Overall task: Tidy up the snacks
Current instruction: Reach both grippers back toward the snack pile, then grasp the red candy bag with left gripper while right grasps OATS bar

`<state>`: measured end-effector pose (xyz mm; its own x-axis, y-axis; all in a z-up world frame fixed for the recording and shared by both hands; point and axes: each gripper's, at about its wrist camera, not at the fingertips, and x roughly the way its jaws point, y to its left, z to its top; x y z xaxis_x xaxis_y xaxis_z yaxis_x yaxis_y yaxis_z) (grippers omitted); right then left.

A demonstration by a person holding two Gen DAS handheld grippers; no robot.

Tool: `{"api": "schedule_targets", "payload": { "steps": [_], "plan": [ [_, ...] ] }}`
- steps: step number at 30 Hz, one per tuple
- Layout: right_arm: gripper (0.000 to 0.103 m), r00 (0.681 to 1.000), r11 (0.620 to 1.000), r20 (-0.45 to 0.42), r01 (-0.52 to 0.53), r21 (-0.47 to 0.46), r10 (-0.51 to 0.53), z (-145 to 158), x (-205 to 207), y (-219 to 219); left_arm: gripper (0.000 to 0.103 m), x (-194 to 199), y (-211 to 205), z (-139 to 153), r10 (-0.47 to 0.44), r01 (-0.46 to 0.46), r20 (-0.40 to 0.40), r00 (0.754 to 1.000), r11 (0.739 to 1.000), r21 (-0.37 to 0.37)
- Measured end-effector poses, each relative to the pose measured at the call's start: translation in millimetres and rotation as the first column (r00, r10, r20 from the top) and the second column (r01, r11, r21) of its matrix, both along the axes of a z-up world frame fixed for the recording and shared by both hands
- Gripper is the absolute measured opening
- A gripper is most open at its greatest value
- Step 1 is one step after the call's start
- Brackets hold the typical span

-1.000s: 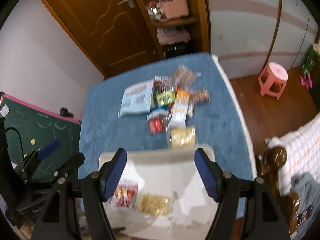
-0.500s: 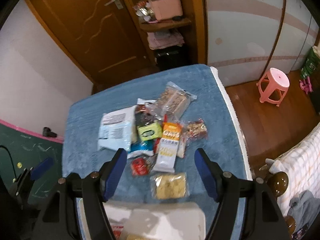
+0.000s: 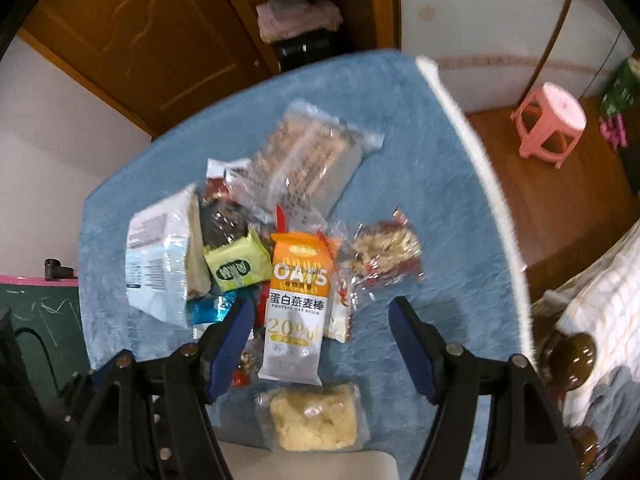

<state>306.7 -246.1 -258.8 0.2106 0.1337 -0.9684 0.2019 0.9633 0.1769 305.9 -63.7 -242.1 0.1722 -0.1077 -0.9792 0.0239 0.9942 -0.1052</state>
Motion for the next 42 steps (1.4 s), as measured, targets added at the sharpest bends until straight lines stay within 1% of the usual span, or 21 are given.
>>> {"api": "schedule_targets", "payload": {
  "steps": [3, 6, 8, 10, 12, 13, 14, 16, 17, 19, 20, 22, 27, 28, 29, 30, 33, 35, 38, 40, 42],
  "plan": [
    [0.071, 0.999, 0.999, -0.052, 0.009, 0.040, -0.007, -21.4, 4.7, 1.6, 0.088, 2.0, 0.3, -16.6, 0.019, -0.019, -0.043, 0.999, 1.000, -0.011],
    [0.071, 0.996, 0.998, -0.091, 0.009, 0.060, -0.004, -38.1, 8.2, 7.0, 0.088, 3.2, 0.1, -28.3, 0.028, -0.029, -0.068, 0.997, 0.999, -0.014],
    [0.071, 0.994, 0.998, -0.112, 0.000, 0.058, 0.006, -47.2, 10.6, 11.7, 0.088, 3.2, -0.2, -34.8, 0.029, -0.030, -0.084, 0.996, 0.999, -0.014],
    [0.071, 0.990, 0.999, -0.138, -0.013, 0.032, 0.017, -56.4, 13.0, 17.5, 0.088, 2.7, -0.7, -42.1, 0.030, -0.032, -0.105, 0.994, 0.999, -0.019],
    [0.063, 0.987, 0.999, -0.154, -0.038, 0.019, 0.041, -65.4, 13.4, 25.0, 0.088, 1.7, -1.1, -49.0, 0.032, -0.035, -0.127, 0.991, 0.999, -0.026],
    [0.062, 0.986, 0.999, -0.162, -0.044, 0.010, 0.045, -68.1, 13.3, 28.2, 0.088, 2.9, -0.7, -52.5, 0.034, -0.038, -0.137, 0.990, 0.999, -0.028],
    [0.058, 0.986, 0.999, -0.160, -0.052, -0.011, 0.049, -70.3, 12.3, 30.6, 0.088, 2.7, -0.8, -55.6, 0.036, -0.040, -0.146, 0.989, 0.999, -0.029],
    [0.048, 0.988, 0.998, -0.143, -0.058, -0.015, 0.056, -68.7, 10.0, 31.1, 0.088, 2.2, -1.1, -60.4, 0.039, -0.047, -0.160, 0.986, 0.998, -0.043],
    [0.041, 0.990, 0.998, -0.131, -0.056, -0.022, 0.053, -65.7, 7.7, 29.9, 0.088, 1.9, -1.1, -62.5, 0.042, -0.051, -0.166, 0.985, 0.997, -0.052],
    [0.040, 0.992, 0.999, -0.118, -0.048, -0.021, 0.045, -61.2, 4.1, 25.4, 0.088, 0.1, -2.6, -67.0, 0.047, -0.059, -0.179, 0.983, 0.996, -0.060],
    [0.040, 0.994, 0.999, -0.108, -0.036, -0.001, 0.036, -57.9, 1.1, 20.2, 0.088, -0.3, -3.3, -68.3, 0.048, -0.061, -0.184, 0.982, 0.996, -0.065],
    [0.039, 0.995, 1.000, -0.095, -0.027, 0.009, 0.028, -53.0, -3.0, 10.5, 0.088, 0.0, -5.6, -73.1, 0.051, -0.064, -0.193, 0.980, 0.996, -0.060],
    [0.039, 0.999, 0.999, -0.030, -0.039, -0.005, 0.039, -31.0, -19.7, 1.9, 0.087, -3.2, -12.0, -78.3, 0.050, -0.059, -0.196, 0.979, 0.998, -0.036],
    [0.039, 0.999, 0.999, -0.023, -0.041, -0.005, 0.041, -27.3, -22.0, 0.6, 0.086, -3.4, -15.5, -79.8, 0.050, -0.058, -0.196, 0.979, 0.998, -0.035],
    [0.039, 0.999, 0.999, -0.017, -0.043, -0.003, 0.043, -24.2, -25.6, -1.2, 0.081, -3.4, -18.2, -78.5, 0.050, -0.059, -0.194, 0.980, 0.998, -0.039],
    [0.039, 0.999, 0.999, -0.008, -0.043, 0.003, 0.043, -19.9, -29.8, -2.1, 0.072, 4.1, -29.4, -80.0, 0.050, -0.059, -0.191, 0.980, 0.997, -0.046],
    [0.039, 0.999, 0.999, 0.013, -0.043, 0.013, 0.043, -9.4, -37.9, -3.6, 0.058, 5.0, -32.6, -68.7, 0.039, -0.054, -0.178, 0.983, 0.995, -0.081],
    [0.039, 0.998, 0.999, 0.032, -0.047, 0.013, 0.046, 3.4, -43.6, -9.2, 0.057, 3.1, -36.5, -61.1, 0.042, -0.059, -0.166, 0.985, 0.993, -0.098],
    [0.039, 0.997, 0.999, 0.063, -0.048, 0.020, 0.046, 18.4, -46.2, -9.2, 0.056, -5.4, -38.8, -44.4, 0.039, -0.052, -0.129, 0.991, 0.994, -0.096],
    [0.039, 0.995, 0.999, 0.085, -0.045, 0.026, 0.043, 26.8, -48.3, -4.5, 0.056, -13.8, -40.3, -23.9, 0.021, -0.029, -0.082, 0.996, 0.995, -0.093],
    [0.039, 0.993, 0.998, 0.112, -0.045, 0.034, 0.041, 40.5, -55.2, -1.3, 0.056, -24.0, -40.7, 4.5, -0.001, -0.001, -0.019, 1.000, 0.995, -0.095]
  ]
}}
